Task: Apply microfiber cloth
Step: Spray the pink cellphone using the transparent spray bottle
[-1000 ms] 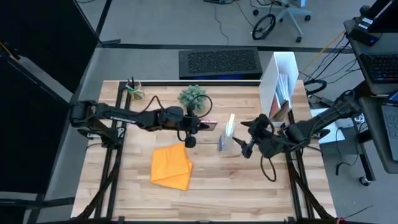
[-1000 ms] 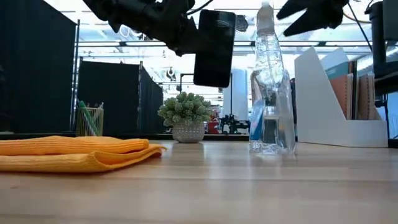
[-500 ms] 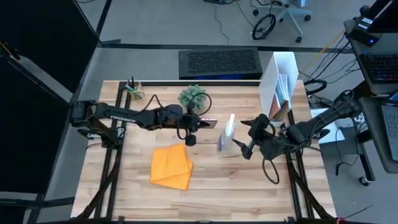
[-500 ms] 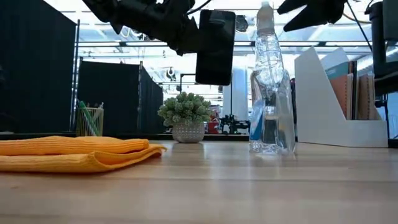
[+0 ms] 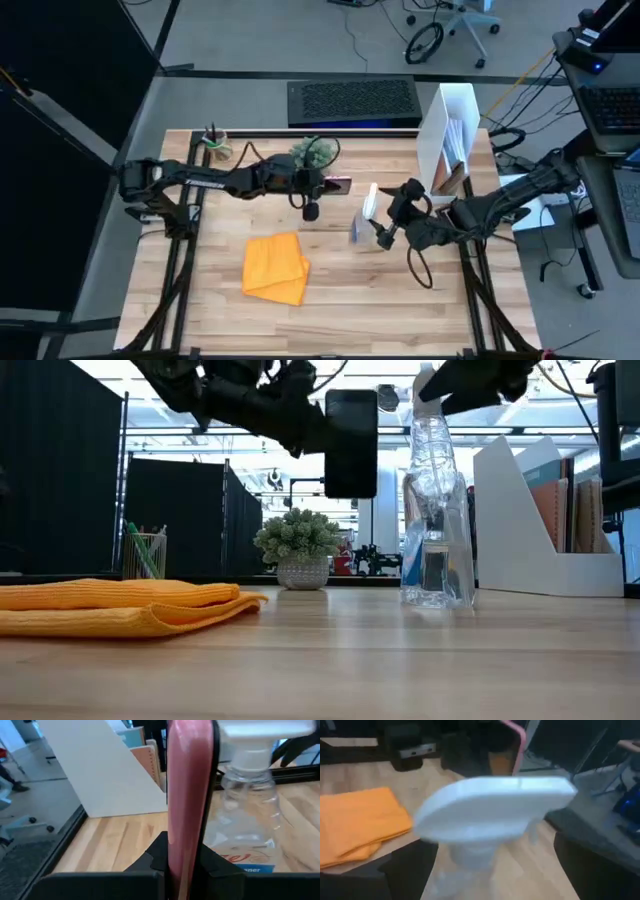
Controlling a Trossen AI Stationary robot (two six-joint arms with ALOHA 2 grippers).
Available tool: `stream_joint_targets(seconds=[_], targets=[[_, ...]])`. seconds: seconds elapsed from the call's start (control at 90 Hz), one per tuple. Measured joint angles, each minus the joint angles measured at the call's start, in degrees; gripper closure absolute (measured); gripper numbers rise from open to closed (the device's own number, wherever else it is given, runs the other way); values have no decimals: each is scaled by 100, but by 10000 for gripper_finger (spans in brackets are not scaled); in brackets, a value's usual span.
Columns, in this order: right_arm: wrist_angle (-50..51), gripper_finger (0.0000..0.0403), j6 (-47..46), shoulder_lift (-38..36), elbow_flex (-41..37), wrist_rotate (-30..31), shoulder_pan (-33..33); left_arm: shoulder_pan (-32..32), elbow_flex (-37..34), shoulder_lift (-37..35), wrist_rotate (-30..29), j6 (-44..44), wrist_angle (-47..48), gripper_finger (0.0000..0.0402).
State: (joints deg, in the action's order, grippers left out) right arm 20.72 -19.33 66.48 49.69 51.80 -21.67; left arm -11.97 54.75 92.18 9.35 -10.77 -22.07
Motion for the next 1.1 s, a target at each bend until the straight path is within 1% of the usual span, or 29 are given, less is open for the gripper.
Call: stream_joint_targets(seconds=[0.078, 0.144, 0.222, 0.3, 0.422, 0.467, 0.633, 0.756, 0.833, 0.922, 1.011, 1.1], targets=[[-38, 23, 120, 0, 0, -331, 174, -88, 167, 217, 137, 26, -30, 388], [-307, 23, 363, 45, 0, -655, 308, -140, 342, 417, 281, -29, -2, 388], [-589, 23, 716, 101, 0, -702, 411, -190, 570, 617, 440, -35, 13, 388], [-823, 23, 966, 146, 0, -830, 564, -217, 769, 749, 453, -77, -31, 388], [-939, 23, 815, 201, 0, -1333, 695, -243, 1002, 898, 459, -170, -9, 388], [-953, 23, 783, 219, 0, -1395, 672, -262, 1063, 907, 521, -170, 31, 388], [-993, 23, 853, 221, 0, -1472, 522, -421, 1312, 898, 1048, -140, -29, 388], [-1035, 23, 960, 221, 0, -1634, 499, -610, 1481, 917, 1416, 382, 15, 388], [-1071, 23, 1098, 221, 0, -1648, 510, -655, 1685, 1071, 1621, 890, -53, 388], [-1191, 23, 1268, 223, 0, -1768, 512, -646, 1901, 1350, 1997, 1503, 19, 388], [-1227, 23, 1306, 223, 0, -1772, 514, -584, 2105, 1633, 2137, 1653, 95, 388], [-1219, 27, 1271, 223, 0, -1775, 514, -579, 2184, 1743, 2182, 1764, 68, 388]])
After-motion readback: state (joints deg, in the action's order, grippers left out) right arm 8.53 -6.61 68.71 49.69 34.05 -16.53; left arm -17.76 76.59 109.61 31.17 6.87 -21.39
